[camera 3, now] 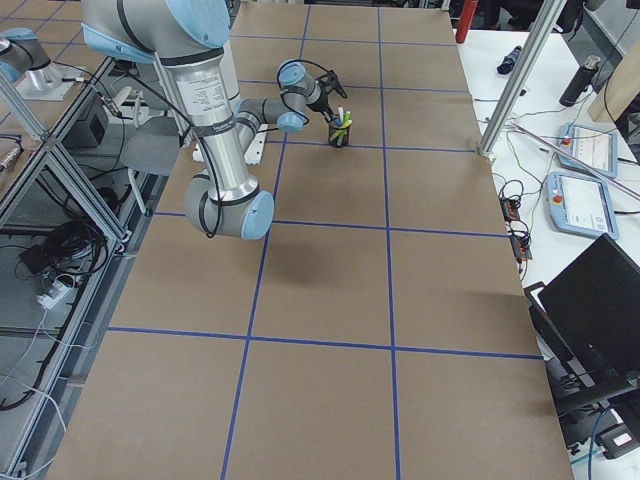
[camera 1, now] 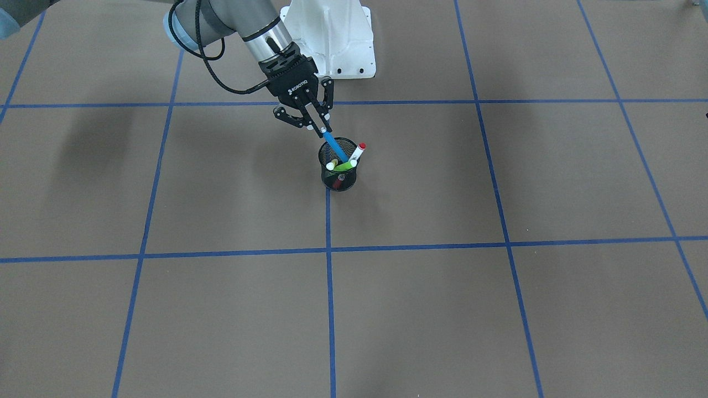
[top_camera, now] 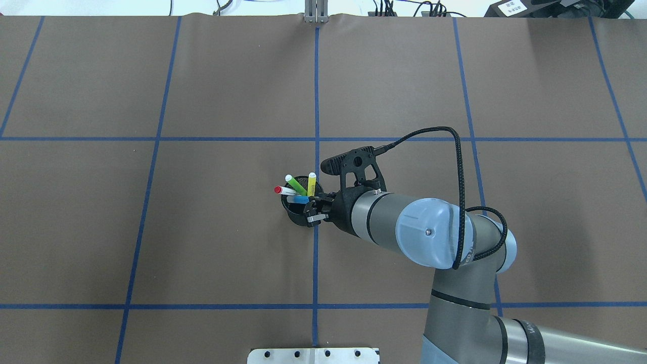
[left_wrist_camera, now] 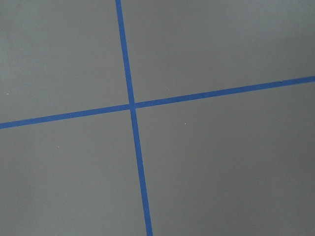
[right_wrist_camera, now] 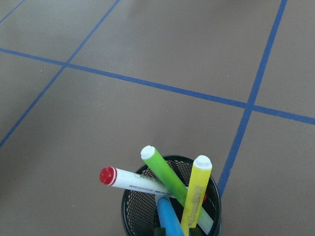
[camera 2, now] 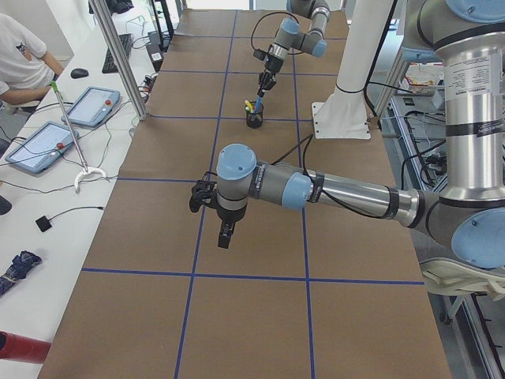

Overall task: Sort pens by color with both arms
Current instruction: 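Close the right gripper on the blue marker in the cup, then lift the blue marker out of the cup with the right gripper, then lay the blue marker on the table farther from the robot, release, then move the left gripper to the pen cup while the right arm withdraws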

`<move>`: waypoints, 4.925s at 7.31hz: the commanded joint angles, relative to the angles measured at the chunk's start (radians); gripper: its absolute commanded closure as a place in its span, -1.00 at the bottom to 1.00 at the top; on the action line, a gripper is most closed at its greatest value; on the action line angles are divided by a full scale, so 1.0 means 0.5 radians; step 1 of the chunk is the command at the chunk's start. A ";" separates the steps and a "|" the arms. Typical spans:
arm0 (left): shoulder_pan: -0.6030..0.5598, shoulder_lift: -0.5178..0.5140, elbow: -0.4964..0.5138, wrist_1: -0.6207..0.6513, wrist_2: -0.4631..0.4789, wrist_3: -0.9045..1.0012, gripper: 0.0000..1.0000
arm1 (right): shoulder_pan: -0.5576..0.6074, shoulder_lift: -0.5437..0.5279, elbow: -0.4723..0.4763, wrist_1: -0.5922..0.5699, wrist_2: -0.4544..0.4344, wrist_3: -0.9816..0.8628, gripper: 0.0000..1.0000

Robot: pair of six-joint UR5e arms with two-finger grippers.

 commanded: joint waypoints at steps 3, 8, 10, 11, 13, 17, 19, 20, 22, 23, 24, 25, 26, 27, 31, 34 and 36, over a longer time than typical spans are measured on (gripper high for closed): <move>0.000 -0.004 -0.007 -0.003 -0.113 -0.024 -0.99 | 0.059 -0.139 0.375 -0.274 0.132 0.005 1.00; 0.000 -0.029 0.002 -0.009 -0.114 -0.024 -0.99 | 0.481 -0.143 0.297 -0.305 0.190 0.053 1.00; 0.000 -0.047 0.002 -0.009 -0.110 -0.024 -0.99 | 0.486 -0.094 0.067 -0.190 -0.277 0.277 1.00; 0.000 -0.059 0.002 -0.009 -0.107 -0.021 -0.99 | 0.483 -0.091 -0.116 0.036 -0.413 0.396 1.00; 0.000 -0.069 -0.001 -0.085 -0.092 -0.021 -0.99 | 0.412 0.026 -0.683 0.545 -0.918 0.514 1.00; 0.000 -0.072 0.002 -0.202 0.027 -0.018 -0.99 | 0.259 0.063 -1.127 0.904 -1.579 0.585 1.00; 0.000 -0.072 -0.001 -0.206 0.049 -0.018 -0.99 | 0.237 0.184 -1.292 0.894 -1.571 0.576 1.00; -0.003 -0.075 -0.001 -0.206 0.049 -0.018 -0.99 | 0.237 0.228 -1.360 0.891 -1.568 0.551 1.00; -0.003 -0.075 -0.028 -0.206 0.049 -0.030 -0.99 | 0.237 0.241 -1.364 0.833 -1.525 0.471 1.00; -0.003 -0.075 -0.031 -0.206 0.052 -0.115 -0.99 | 0.237 0.244 -1.364 0.830 -1.476 0.438 0.70; 0.000 -0.075 -0.022 -0.212 0.052 -0.122 -0.99 | 0.240 0.241 -1.364 0.827 -1.464 0.377 -0.34; 0.000 -0.081 -0.016 -0.218 0.073 -0.140 -0.99 | 0.240 0.238 -1.349 0.830 -1.464 0.367 -0.99; 0.000 -0.090 -0.019 -0.224 0.068 -0.156 -0.99 | 0.240 0.229 -1.312 0.830 -1.461 0.361 -1.00; 0.012 -0.133 -0.022 -0.227 0.052 -0.277 -0.99 | 0.249 0.222 -1.236 0.848 -1.406 0.254 -1.00; 0.535 -0.610 -0.099 -0.212 0.067 -1.384 -0.97 | 0.692 -0.121 -0.750 0.836 -0.347 0.213 -1.00; 1.026 -0.964 -0.172 -0.212 0.107 -2.306 -0.99 | 1.474 -0.366 -0.720 0.848 1.056 -0.015 -1.00; 1.388 -1.175 -0.203 -0.227 0.387 -2.878 -0.99 | 1.862 -0.568 -0.741 0.836 1.669 -0.276 -1.00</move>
